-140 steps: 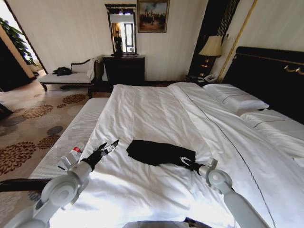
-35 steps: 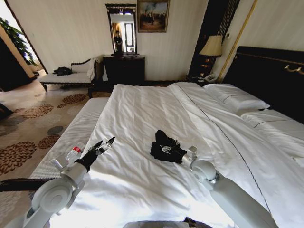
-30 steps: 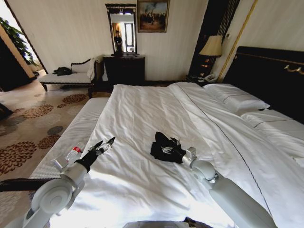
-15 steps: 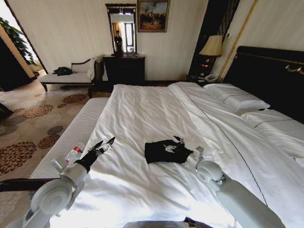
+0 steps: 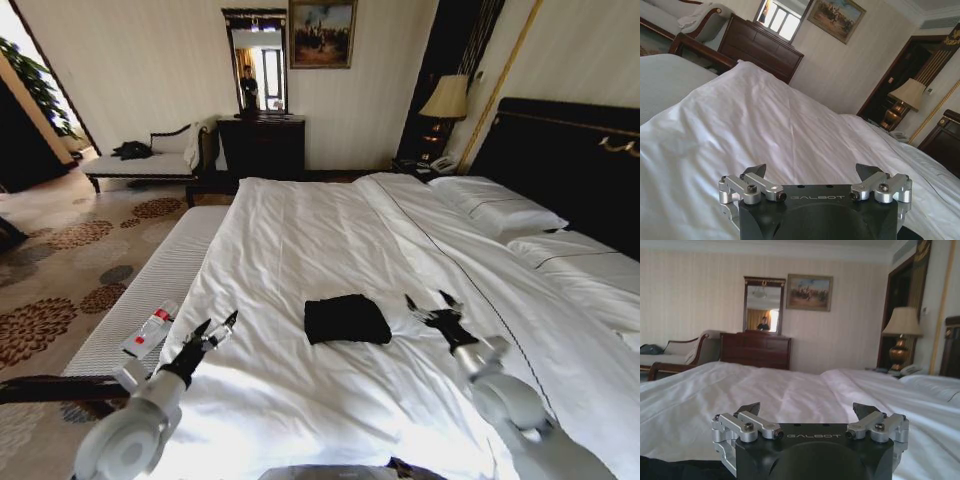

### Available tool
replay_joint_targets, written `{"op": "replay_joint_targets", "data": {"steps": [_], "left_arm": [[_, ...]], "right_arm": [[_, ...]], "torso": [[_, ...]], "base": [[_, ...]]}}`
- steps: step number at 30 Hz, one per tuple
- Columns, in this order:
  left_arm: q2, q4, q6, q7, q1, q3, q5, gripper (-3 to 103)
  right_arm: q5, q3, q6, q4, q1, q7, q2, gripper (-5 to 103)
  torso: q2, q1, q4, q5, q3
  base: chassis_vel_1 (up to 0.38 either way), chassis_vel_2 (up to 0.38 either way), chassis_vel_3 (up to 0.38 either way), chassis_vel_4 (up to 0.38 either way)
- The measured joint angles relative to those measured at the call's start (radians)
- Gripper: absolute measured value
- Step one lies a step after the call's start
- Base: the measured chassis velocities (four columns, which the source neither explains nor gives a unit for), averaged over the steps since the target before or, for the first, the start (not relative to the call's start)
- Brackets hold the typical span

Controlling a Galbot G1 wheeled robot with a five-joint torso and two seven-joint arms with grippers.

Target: Fold the clothes on the bed.

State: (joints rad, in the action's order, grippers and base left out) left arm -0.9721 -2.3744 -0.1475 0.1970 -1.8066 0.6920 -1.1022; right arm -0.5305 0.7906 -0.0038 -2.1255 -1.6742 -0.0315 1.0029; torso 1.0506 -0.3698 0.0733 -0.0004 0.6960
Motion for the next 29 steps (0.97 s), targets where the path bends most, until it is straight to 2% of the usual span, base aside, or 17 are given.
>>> {"op": "replay_joint_targets", "data": {"steps": [3,5,7,29], "left_arm": [[-0.011,-0.008,0.008,-0.009,-0.027,0.006,0.044,100],[-0.015,-0.009,0.035,-0.038,-0.060,0.028,0.119,100],[-0.021,-0.013,0.056,-0.059,-0.084,0.048,0.149,100],[-0.028,-0.015,0.062,-0.054,-0.088,0.067,0.155,100]], "right_arm": [[0.024,0.033,0.026,-0.031,-0.045,0.011,0.032,100],[0.034,0.055,0.037,-0.059,-0.068,0.018,0.048,100],[0.039,0.066,0.041,-0.077,-0.074,0.021,0.052,100],[0.042,0.065,0.049,-0.088,-0.061,0.016,0.050,100]], "torso": [[0.000,0.000,0.0002,0.0005,0.000],[0.000,0.000,0.0000,0.0004,0.000],[0.000,0.000,-0.0002,0.0004,0.000],[0.000,0.000,-0.0001,0.0004,0.000]], "base": [[0.000,0.000,0.000,0.000],[0.000,0.000,0.000,0.000],[0.000,0.000,0.000,0.000],[0.000,0.000,0.000,0.000]]}}
